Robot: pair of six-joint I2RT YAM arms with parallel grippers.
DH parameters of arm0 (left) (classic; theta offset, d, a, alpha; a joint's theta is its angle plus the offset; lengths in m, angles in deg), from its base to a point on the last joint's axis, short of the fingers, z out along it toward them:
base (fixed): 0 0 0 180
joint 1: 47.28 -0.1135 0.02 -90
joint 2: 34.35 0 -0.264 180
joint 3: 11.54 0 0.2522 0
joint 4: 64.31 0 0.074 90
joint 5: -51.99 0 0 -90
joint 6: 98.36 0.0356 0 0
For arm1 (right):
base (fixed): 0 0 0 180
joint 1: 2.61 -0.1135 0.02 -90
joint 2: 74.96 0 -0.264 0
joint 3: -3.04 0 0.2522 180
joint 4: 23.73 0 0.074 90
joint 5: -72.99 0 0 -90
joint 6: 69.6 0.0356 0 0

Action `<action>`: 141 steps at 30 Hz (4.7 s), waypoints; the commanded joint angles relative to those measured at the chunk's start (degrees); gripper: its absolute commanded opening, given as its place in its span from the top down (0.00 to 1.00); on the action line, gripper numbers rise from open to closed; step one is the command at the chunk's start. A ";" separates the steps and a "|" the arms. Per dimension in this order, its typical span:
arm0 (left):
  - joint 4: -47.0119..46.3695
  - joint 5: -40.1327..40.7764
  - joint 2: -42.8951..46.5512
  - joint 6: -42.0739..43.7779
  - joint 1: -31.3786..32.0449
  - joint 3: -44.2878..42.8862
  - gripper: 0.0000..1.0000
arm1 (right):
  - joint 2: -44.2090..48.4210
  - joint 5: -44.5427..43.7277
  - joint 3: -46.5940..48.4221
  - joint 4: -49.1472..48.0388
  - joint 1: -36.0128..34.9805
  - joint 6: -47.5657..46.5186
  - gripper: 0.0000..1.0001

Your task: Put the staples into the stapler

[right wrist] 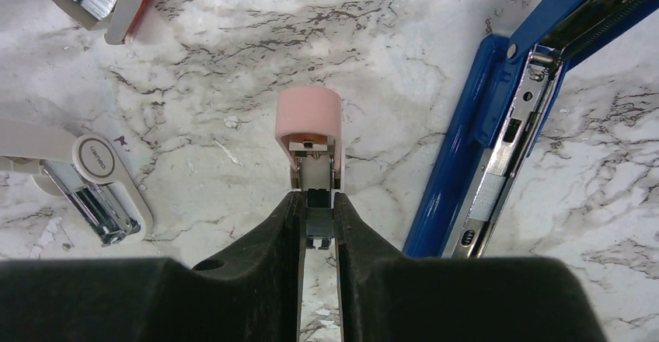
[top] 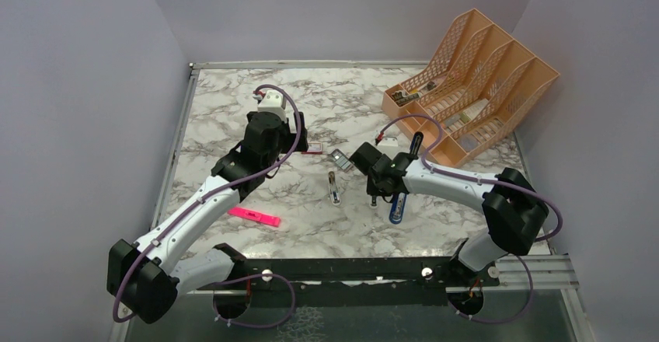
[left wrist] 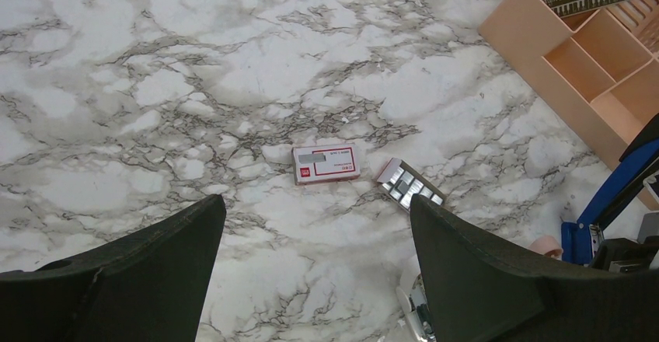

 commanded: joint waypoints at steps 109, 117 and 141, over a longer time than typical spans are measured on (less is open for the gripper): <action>-0.30 -0.03 -0.69 0.06 -0.17 0.25 0.11 | 1.40 3.22 -4.18 -5.24 0.80 -2.07 0.77; -0.30 -0.03 -0.69 -0.02 -0.17 0.31 0.11 | 3.03 2.52 -3.90 -5.86 0.79 -4.00 0.77; -0.30 -0.12 -0.71 -0.02 -0.19 0.37 0.11 | 0.82 4.63 -5.07 -7.84 0.74 -4.55 0.78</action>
